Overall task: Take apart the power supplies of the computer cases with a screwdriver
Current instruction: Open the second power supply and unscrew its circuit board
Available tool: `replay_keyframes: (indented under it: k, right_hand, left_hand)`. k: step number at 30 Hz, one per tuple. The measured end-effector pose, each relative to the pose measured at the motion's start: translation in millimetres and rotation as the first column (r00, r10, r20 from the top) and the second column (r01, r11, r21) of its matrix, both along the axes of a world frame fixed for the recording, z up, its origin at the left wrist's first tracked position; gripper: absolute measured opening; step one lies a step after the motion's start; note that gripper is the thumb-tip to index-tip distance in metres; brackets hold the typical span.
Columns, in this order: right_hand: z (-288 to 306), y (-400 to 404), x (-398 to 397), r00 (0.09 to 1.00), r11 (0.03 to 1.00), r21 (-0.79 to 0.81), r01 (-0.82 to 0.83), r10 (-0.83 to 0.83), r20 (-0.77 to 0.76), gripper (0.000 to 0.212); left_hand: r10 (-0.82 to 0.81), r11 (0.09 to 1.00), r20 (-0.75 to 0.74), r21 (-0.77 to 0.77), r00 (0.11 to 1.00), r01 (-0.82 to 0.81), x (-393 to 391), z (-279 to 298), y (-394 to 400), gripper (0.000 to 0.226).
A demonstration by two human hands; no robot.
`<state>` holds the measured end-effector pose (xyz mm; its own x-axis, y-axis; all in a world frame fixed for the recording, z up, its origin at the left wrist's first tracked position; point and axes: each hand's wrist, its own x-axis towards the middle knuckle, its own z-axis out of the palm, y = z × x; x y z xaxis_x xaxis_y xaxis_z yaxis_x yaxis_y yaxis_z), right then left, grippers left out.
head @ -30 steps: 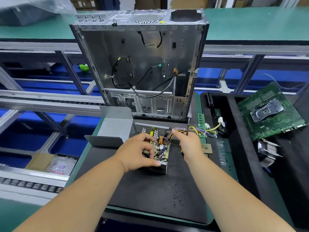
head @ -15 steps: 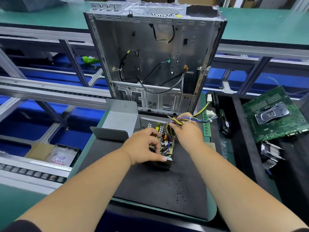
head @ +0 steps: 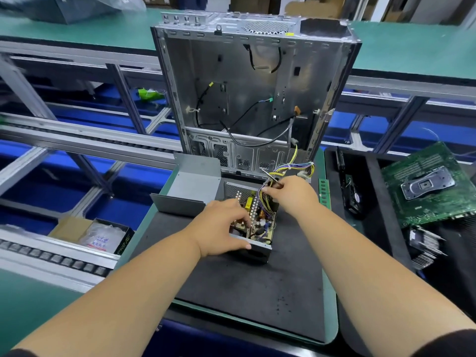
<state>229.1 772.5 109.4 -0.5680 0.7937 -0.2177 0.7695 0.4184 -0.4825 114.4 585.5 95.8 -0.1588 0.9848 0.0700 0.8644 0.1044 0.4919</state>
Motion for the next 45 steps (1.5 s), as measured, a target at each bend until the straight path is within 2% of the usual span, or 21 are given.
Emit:
replay_keyframes:
  k: [3, 5, 7, 9, 12, 18, 23, 27, 30, 33, 36, 39, 45]
  right_hand:
    - [-2, -2, 5, 0.999, 0.999, -0.017, -0.035, 0.035, -0.022, 0.047]
    - [-2, -3, 7, 0.997, 0.998, -0.022, -0.059, 0.058, -0.043, 0.041]
    - [-3, -4, 11, 0.994, 0.996, -0.026, -0.087, 0.086, -0.063, 0.029]
    - [-5, -4, 17, 0.993, 0.994, -0.027, -0.105, 0.103, -0.052, 0.014]
    - [-7, -7, 27, 0.993, 0.993, -0.049, -0.11, 0.107, -0.055, 0.032]
    - [-6, -8, 49, 0.991, 0.997, -0.077, -0.016, 0.005, -0.137, 0.018]
    - [6, -8, 66, 0.985, 0.998, -0.011, -0.058, 0.056, -0.163, 0.022]
    - [17, -8, 75, 0.974, 0.996, 0.054, -0.072, 0.082, -0.213, 0.026]
    - [23, -8, 78, 0.958, 0.998, 0.061, -0.02, 0.037, -0.286, 0.02]
    - [29, -8, 79, 0.931, 0.998, 0.036, 0.043, -0.027, -0.365, 0.012]
    - [33, -9, 79, 0.89, 0.991, -0.027, 0.135, -0.133, -0.437, 0.01]
    - [35, -14, 81, 0.84, 0.968, -0.101, 0.229, -0.249, -0.482, 0.009]
    - [47, -23, 86, 0.728, 0.935, -0.089, 0.344, -0.326, -0.603, 0.009]
  left_hand:
    - [-0.003, 1.0, 0.012, -0.022, 1.0, 0.004, -3, 5, -5, 0.046]
    - [-0.027, 0.998, -0.039, -0.056, 0.999, 0.025, -4, 7, -5, 0.047]
    - [-0.043, 0.994, -0.091, -0.108, 0.995, 0.033, -4, 6, -4, 0.046]
    - [-0.029, 0.989, -0.077, -0.15, 0.997, 0.018, -2, 5, -3, 0.042]
    - [-0.015, 0.988, -0.079, -0.156, 0.997, 0.003, 1, 4, -5, 0.04]
    - [0.031, 0.995, 0.048, -0.096, 0.998, -0.026, 0, 22, -5, 0.031]
    - [0.042, 0.991, 0.172, -0.133, 0.984, -0.019, -1, 49, 2, 0.021]
    - [0.038, 0.979, 0.183, -0.203, 0.982, 0.0, -7, 63, 11, 0.013]
    - [0.026, 0.974, 0.179, -0.227, 0.984, 0.015, -10, 66, 22, 0.011]
    - [0.03, 0.975, 0.14, -0.224, 0.99, 0.002, -14, 70, 35, 0.009]
    - [0.099, 0.963, 0.048, -0.257, 0.994, -0.083, -19, 73, 48, 0.014]
    - [0.108, 0.952, -0.162, -0.268, 0.981, -0.149, -13, 68, 61, 0.022]
    - [0.157, 0.978, -0.175, -0.112, 0.972, -0.178, 4, 46, 71, 0.024]
